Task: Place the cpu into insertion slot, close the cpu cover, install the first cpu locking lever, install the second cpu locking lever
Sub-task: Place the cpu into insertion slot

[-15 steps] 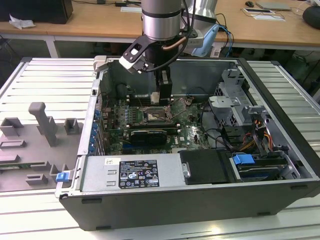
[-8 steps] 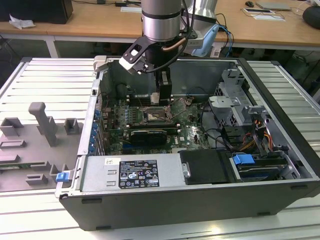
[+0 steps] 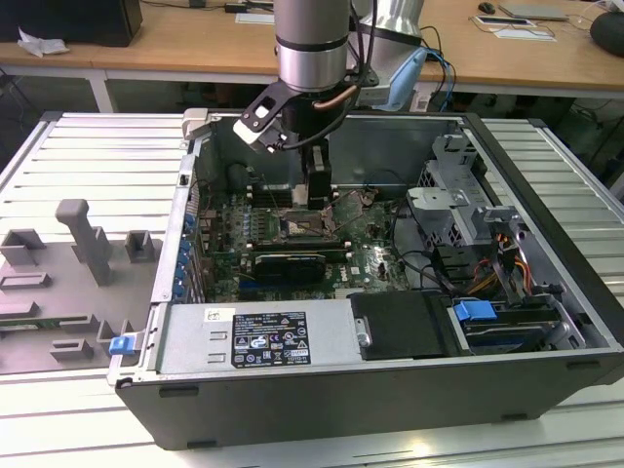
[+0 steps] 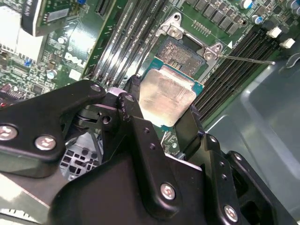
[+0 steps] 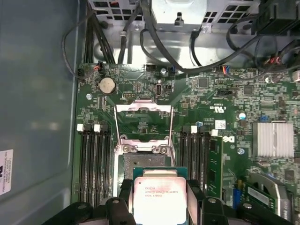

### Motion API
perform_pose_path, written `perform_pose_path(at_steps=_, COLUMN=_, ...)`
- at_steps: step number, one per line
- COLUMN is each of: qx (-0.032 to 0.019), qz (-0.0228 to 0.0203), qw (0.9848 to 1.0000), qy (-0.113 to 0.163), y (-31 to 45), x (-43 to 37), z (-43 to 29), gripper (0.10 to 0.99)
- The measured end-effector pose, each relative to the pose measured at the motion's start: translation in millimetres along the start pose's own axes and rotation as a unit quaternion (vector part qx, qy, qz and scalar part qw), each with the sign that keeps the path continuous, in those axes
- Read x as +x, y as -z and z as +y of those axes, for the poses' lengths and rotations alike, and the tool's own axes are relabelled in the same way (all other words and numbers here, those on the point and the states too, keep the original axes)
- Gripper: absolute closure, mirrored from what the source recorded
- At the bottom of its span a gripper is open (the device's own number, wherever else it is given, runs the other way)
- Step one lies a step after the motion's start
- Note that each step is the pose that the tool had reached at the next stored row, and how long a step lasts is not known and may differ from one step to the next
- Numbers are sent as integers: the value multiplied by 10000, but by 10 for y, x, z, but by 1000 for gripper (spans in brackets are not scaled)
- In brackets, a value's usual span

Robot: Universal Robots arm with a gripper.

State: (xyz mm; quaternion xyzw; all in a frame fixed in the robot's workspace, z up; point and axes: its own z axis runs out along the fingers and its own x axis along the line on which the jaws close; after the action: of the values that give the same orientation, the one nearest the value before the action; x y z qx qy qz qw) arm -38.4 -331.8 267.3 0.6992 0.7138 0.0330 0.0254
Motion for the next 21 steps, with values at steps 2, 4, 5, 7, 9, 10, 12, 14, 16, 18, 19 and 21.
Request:
perform_pose_path(at_steps=2, qx=0, qz=0, qw=10000, qy=0, y=-37, x=2, z=-3, gripper=545)
perform_pose_path(at_steps=4, qx=2, qz=0, qw=10000, qy=1, y=-94, x=1, z=-8, gripper=545)
perform_pose_path(at_steps=5, qx=2, qz=0, qw=10000, qy=1, y=-107, x=1, z=-9, gripper=545)
perform_pose_path(at_steps=7, qx=2, qz=0, qw=10000, qy=1, y=-129, x=1, z=-11, gripper=545)
perform_pose_path(at_steps=9, qx=2, qz=0, qw=10000, qy=1, y=-137, x=0, z=-12, gripper=545)
perform_pose_path(at_steps=10, qx=2, qz=0, qw=10000, qy=1, y=-139, x=0, z=-12, gripper=545)
perform_pose_path(at_steps=12, qx=2, qz=0, qw=10000, qy=1, y=-144, x=1, z=-12, gripper=545)
perform_pose_path(at_steps=14, qx=1, qz=1, qw=10000, qy=1, y=-153, x=1, z=-13, gripper=545)
perform_pose_path(at_steps=16, qx=2, qz=1, qw=10000, qy=1, y=-177, x=18, z=-15, gripper=545)
perform_pose_path(at_steps=18, qx=3, qz=1, qw=10000, qy=4, y=-201, x=41, z=-16, gripper=545)
perform_pose_path(at_steps=19, qx=3, qz=1, qw=10000, qy=6, y=-210, x=49, z=-17, gripper=545)
perform_pose_path(at_steps=21, qx=3, qz=2, qw=10000, qy=10, y=-272, x=79, z=-21, gripper=545)
